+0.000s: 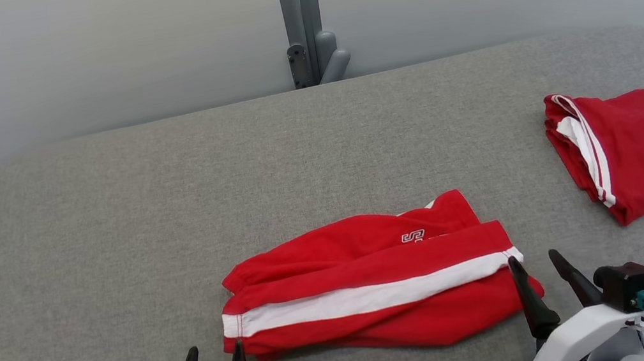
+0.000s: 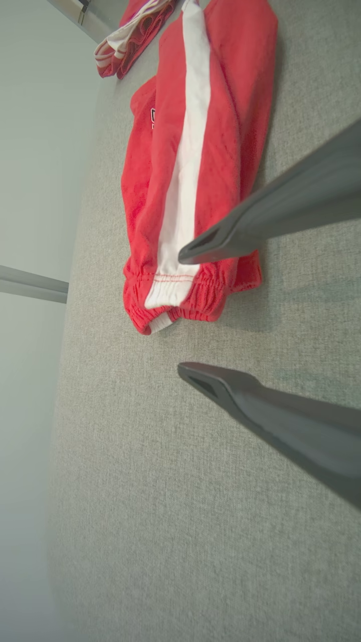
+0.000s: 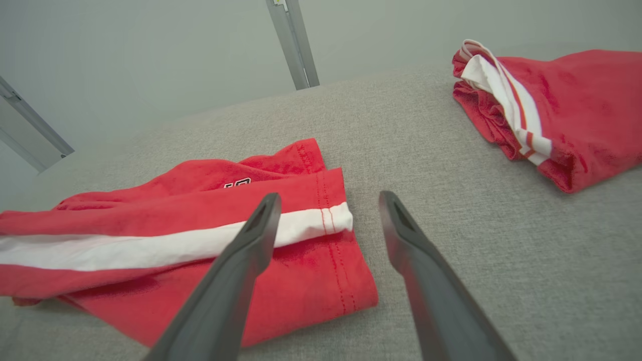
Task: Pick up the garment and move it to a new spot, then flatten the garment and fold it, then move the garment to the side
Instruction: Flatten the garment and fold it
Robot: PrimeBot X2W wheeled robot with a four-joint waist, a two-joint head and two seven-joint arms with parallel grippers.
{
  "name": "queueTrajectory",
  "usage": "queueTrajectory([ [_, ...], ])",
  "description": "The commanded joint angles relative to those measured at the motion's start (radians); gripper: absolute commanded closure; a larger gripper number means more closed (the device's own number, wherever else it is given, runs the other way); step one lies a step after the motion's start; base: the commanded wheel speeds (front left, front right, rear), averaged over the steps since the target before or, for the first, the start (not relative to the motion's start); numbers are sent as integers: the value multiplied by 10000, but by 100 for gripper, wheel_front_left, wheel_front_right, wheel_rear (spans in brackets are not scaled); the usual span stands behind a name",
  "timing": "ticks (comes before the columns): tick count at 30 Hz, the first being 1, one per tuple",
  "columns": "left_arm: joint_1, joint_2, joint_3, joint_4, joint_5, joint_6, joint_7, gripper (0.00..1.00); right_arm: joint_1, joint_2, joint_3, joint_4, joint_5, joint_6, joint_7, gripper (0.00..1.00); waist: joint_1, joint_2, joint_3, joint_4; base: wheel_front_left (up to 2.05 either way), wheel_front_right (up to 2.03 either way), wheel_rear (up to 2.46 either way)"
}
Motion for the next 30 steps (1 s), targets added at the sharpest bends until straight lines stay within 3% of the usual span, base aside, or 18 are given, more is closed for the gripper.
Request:
queueTrajectory([
  [1, -203, 15, -54, 37, -74, 3, 0, 0, -210, -23, 77, 202, 144, -2, -32, 0, 0, 65, 160, 144, 0, 0, 0],
  [19, -460, 14, -124, 43, 66, -54, 0, 0, -1226, -170, 127, 1711, 696, -2, -31, 0, 0, 65, 614, 424, 0, 0, 0],
  [25, -524, 13, -200, 62, 88, -69, 0, 0, -1350, -181, 324, 1842, 838, -2, -31, 14, 0, 65, 672, 473, 0, 0, 0],
  [30, -566, 13, -238, 44, 54, -45, 0, 0, -1389, -220, 434, 1891, 992, -2, -31, 33, 0, 65, 713, 514, 0, 0, 0],
])
